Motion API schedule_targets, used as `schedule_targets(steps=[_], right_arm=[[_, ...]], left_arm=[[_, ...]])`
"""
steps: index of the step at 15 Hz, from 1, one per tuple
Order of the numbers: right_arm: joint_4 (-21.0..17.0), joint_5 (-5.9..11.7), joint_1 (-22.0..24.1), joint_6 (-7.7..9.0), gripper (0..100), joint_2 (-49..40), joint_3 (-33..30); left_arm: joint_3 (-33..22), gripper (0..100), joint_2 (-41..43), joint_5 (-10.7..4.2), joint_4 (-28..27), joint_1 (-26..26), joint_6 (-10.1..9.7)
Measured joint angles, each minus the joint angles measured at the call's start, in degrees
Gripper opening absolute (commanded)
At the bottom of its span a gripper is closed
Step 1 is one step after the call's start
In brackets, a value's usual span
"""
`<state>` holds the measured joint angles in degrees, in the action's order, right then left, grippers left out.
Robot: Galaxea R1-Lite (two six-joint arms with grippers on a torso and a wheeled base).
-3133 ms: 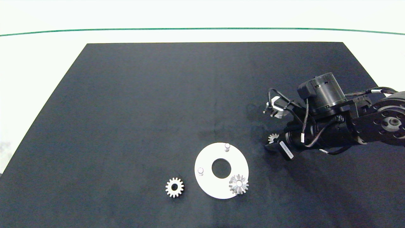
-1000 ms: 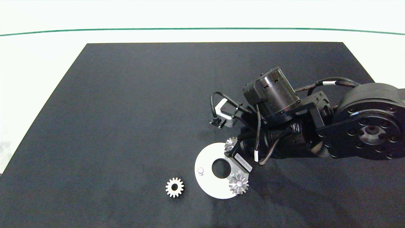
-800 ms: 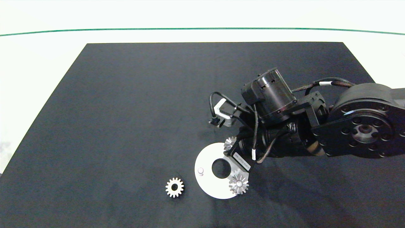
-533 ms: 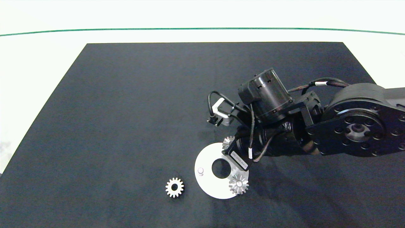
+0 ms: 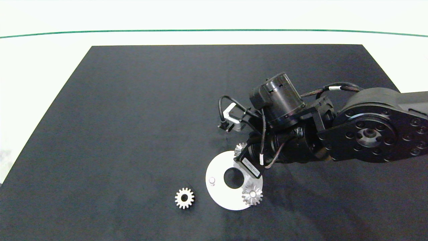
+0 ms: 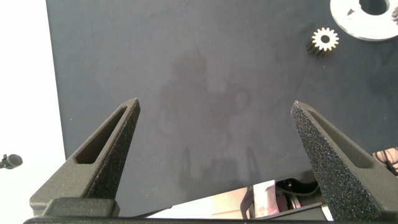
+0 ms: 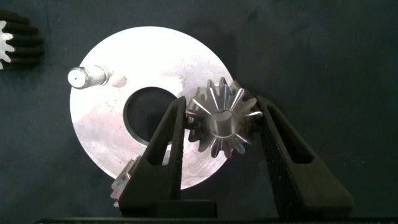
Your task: Install three planetary gears onto the carrier pins
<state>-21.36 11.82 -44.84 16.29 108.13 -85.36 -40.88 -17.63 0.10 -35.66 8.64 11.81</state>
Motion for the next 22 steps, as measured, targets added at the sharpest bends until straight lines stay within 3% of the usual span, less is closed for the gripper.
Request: schedule_targets(steps=[18,19,22], right_arm=[[-0.05,0.07,0.66,0.02,19,1.9,-1.99],[-0.05,0.07,0.66,0.05,100,1.93,-1.99],[-0.05,0.07,0.66,0.11,100,1.93,-1.94]], left_arm=[[-0.05,100,-0.06,0.0,0.07,0.15,-0.02],[-0.05,100,-0.09,0.0,0.07,0.15,-0.02],[-0.07,100,-0.1,0.0,0.07,0.34,-0.05]])
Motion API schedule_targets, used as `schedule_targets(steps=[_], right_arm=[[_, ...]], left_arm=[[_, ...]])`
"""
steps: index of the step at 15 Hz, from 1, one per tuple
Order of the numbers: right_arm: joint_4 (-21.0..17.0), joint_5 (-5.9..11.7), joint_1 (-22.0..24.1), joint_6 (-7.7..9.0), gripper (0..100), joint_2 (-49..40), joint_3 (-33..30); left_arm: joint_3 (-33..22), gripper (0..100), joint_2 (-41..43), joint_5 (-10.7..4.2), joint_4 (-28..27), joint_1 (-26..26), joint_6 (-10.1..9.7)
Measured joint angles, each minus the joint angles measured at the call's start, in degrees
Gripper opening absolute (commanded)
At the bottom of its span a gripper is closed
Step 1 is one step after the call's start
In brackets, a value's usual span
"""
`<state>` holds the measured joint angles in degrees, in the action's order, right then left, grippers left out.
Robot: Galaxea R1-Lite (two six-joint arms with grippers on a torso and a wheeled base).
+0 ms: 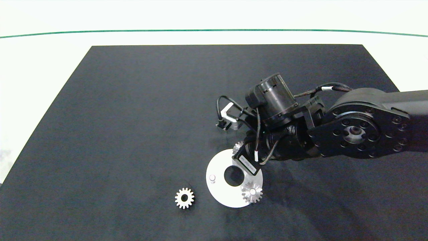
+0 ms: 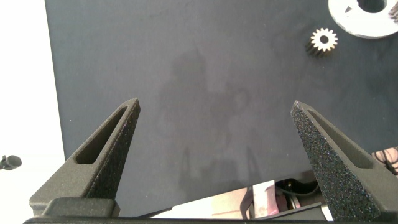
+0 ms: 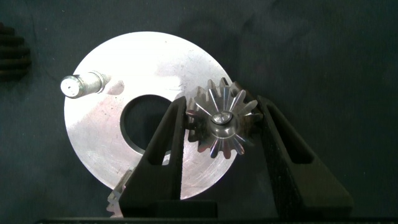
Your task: Install three planetary gears onto the carrier pins
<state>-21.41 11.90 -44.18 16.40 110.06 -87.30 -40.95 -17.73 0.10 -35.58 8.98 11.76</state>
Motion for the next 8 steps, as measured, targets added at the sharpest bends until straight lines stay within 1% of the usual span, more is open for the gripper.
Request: schedule_targets(steps=[5,8], right_arm=[[0.05,-0.02,0.09,-0.06,100,-0.02,0.04],[-0.11,0.02,0.16,-0.61,100,-2.12,0.56]], left_arm=[[-0.01,100,0.06,-0.07,0.0,0.4,-0.06],[-0.01,100,0.52,-0.17,-0.02,0.41,-0.28]])
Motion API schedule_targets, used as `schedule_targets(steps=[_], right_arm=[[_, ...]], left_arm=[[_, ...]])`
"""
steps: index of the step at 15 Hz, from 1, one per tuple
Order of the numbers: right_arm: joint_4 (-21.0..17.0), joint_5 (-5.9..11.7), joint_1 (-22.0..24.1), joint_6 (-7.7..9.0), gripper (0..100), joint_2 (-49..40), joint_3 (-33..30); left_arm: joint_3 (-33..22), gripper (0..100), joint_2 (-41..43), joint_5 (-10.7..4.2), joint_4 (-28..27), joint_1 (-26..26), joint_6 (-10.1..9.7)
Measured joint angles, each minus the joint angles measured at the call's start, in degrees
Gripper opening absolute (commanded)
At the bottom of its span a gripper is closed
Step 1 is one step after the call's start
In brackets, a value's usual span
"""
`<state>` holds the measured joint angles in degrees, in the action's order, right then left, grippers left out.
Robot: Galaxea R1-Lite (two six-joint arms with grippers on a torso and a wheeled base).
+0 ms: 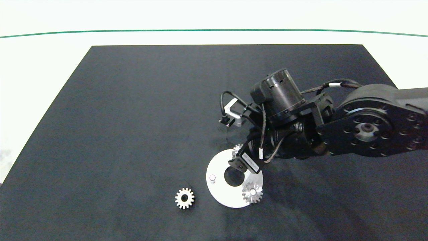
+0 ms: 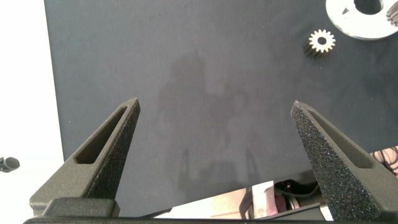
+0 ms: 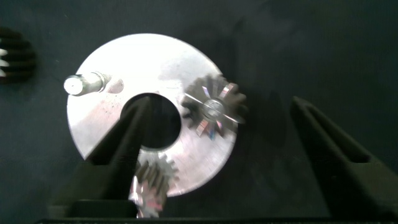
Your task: Install three planetary gears onto the carrier pins
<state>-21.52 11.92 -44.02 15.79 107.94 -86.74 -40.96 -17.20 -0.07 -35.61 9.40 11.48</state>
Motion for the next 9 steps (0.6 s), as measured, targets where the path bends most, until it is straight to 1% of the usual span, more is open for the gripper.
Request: schedule_targets(steps=[1,3,5,6,7,8,9], right_arm=[[-0.09,0.26,0.0,0.0,100,-2.39,0.44],[-0.22,1.44,-0.02,0.04,100,-9.42,2.45],[-0.5,3.27,0.5,0.11,100,-20.46,8.13],[-0.61,3.86,0.91,0.13,100,-25.83,11.8],[-0.76,4.41,1.55,0.13,100,-31.28,15.59],[-1.13,4.89,2.43,0.15,100,-36.94,19.29],[-2.27,5.24,3.62,0.28,100,-42.07,22.27]], left_arm=[[0.09,100,0.2,-0.06,-0.11,0.0,-0.05],[0.48,100,0.52,-0.13,0.0,0.02,0.06],[1.52,100,0.8,-0.17,0.11,0.02,0.41],[3.17,100,0.87,-0.22,0.61,-0.01,0.89],[5.46,100,0.72,-0.22,2.47,-0.01,2.07],[7.91,100,0.0,-0.17,5.71,-0.06,3.67],[10.73,100,-1.65,-0.09,10.73,-0.11,4.94]])
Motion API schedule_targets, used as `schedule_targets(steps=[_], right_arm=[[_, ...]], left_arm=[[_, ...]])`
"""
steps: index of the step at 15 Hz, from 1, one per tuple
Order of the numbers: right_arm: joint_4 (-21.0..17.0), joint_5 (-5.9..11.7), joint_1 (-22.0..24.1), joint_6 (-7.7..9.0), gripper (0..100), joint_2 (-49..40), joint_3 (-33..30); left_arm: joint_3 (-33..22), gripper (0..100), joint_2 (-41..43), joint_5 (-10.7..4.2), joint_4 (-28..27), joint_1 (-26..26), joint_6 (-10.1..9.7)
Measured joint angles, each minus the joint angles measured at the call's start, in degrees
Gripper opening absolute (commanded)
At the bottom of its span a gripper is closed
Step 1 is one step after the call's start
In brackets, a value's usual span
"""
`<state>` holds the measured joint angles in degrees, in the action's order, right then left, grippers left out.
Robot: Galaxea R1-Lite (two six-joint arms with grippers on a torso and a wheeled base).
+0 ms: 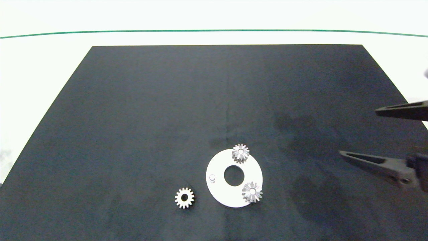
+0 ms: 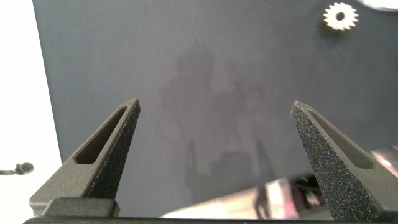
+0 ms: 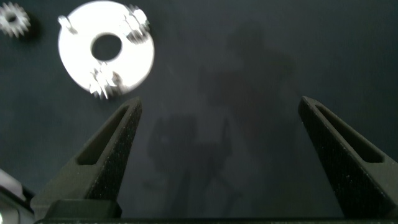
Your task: Install three planetary gears onto the carrier pins
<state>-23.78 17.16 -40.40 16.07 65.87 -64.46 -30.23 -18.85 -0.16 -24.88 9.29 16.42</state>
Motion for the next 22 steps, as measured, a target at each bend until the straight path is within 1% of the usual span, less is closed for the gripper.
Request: schedule_targets(steps=[1,2,3,4,6,7,8,10,11,12,13,14,16,18,20,21,22], right_arm=[[-1.6,0.24,1.34,0.18,100,-4.29,1.99],[-3.15,0.37,2.5,0.38,100,-7.96,3.3],[-4.3,0.46,3.46,0.55,100,-11.24,4.27],[-4.63,0.55,4.02,0.61,100,-13.47,4.74],[-5.27,0.55,5.12,0.66,100,-17.38,5.53],[-6.29,0.55,5.46,0.68,100,-18.79,5.84],[-8.33,0.52,5.73,0.68,100,-20.22,6.06],[-9.05,0.52,5.97,0.68,100,-21.99,6.45],[-8.96,0.5,6.08,0.63,100,-22.46,6.53],[-8.98,0.5,6.34,0.63,100,-22.74,6.58],[-9.01,0.5,6.56,0.61,100,-22.91,6.67],[-9.01,0.52,6.64,0.61,100,-23.04,6.89],[-8.96,0.48,6.72,0.61,100,-23.2,7.96],[-8.85,0.5,6.75,0.49,100,-23.17,8.57],[-8.74,0.44,6.75,0.44,100,-22.95,8.68],[-8.72,0.48,6.75,0.44,100,-22.74,8.7],[-8.74,0.48,6.75,0.44,100,-22.54,8.74]], left_arm=[[2.65,100,-2.15,0.06,5.18,-0.01,0.8],[4.74,100,-4.74,0.11,9.09,0.1,1.52],[6.36,100,-7.89,0.11,12.21,0.63,2.15],[7.39,100,-10.86,0.09,14.74,1.67,2.65],[8.96,100,-17.18,0.09,19.48,5.29,3.32],[9.76,100,-20.21,0.09,22.46,7.08,3.52],[10.45,100,-23.6,-0.05,26.5,8.81,3.89],[11.24,100,-29.77,-0.68,32.59,12.4,5.33],[11.43,100,-32.39,-2.04,33.74,15.43,5.96],[11.47,100,-34.45,-4.13,34.16,18.71,6.14],[11.47,100,-36.44,-6.58,34.3,21.86,6.12],[11.41,100,-38.42,-8.13,34.39,24.33,6.06],[10.31,100,-41.44,-8.77,33.63,26.26,5.99],[7.83,100,-43.17,-8.9,30.72,26.93,5.96],[5.07,100,-44.72,-8.96,28.29,27.7,5.49],[3.95,100,-45.59,-9.53,28.1,28.09,5.33],[3.15,100,-46.53,-10.51,28.12,28.55,5.27]])
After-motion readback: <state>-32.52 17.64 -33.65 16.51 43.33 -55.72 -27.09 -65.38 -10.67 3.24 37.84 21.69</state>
